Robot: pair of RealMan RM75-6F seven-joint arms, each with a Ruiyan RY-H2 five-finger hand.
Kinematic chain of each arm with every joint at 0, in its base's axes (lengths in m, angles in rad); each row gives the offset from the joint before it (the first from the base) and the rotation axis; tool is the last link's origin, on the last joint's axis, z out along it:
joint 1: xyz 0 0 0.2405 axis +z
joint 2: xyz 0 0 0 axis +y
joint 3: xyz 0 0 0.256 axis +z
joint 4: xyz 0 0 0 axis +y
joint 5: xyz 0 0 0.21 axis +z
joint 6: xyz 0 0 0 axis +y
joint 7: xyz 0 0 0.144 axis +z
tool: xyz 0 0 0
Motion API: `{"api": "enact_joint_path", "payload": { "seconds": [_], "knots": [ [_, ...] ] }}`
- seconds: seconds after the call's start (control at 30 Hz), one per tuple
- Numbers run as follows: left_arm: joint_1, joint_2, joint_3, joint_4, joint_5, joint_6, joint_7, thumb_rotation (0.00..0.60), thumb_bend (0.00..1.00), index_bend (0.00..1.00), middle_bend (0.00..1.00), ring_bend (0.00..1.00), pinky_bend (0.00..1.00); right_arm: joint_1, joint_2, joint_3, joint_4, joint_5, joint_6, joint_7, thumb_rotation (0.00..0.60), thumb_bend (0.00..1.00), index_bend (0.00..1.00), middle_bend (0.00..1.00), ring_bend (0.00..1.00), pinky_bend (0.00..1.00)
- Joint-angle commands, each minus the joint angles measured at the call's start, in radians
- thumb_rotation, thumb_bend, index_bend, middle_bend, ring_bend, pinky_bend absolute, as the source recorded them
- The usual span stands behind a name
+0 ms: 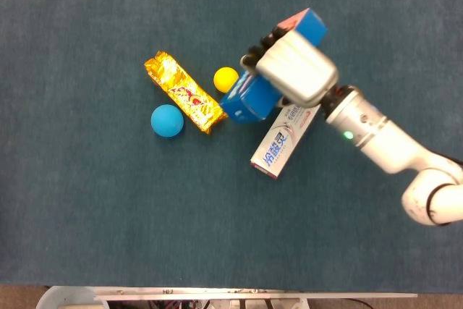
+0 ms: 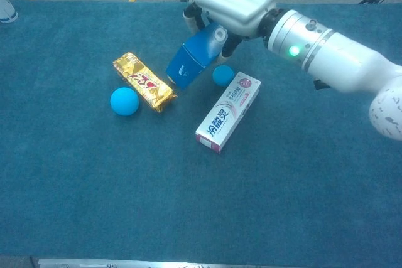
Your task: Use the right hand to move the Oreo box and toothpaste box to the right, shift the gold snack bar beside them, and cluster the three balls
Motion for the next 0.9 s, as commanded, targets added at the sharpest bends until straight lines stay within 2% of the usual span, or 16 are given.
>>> {"api": "enact_joint_path", "payload": {
  "seconds": [0.03, 0.43, 0.9],
  "knots": [
    [-0.001, 0.0, 0.0, 0.0, 0.001, -0.002, 0.001, 0.6, 0.21, 0.22, 0.21, 0.09, 0.1, -0.017, 0.028, 0.008, -0.001, 0.028, 0.0, 0.008, 0.6, 0.0, 0.68, 0.6, 0.52, 0.57],
    [-0.008, -0.006, 0.005, 0.005, 0.004, -0.017, 0.003, 0.6, 0.21, 0.22, 0.21, 0.09, 0.1, -0.033, 0.073, 0.017, 0.074, 0.232, -0.061, -0.082, 0.6, 0.0, 0.68, 0.6, 0.52, 0.57],
    [-0.01, -0.004, 0.01, 0.01, 0.0, -0.026, 0.001, 0.6, 0.21, 0.22, 0.21, 0.09, 0.1, 0.004, 0.029, 0.022, 0.171, 0.491, -0.083, -0.236, 0.6, 0.0, 0.68, 0.6, 0.52, 0.57]
  ]
}}
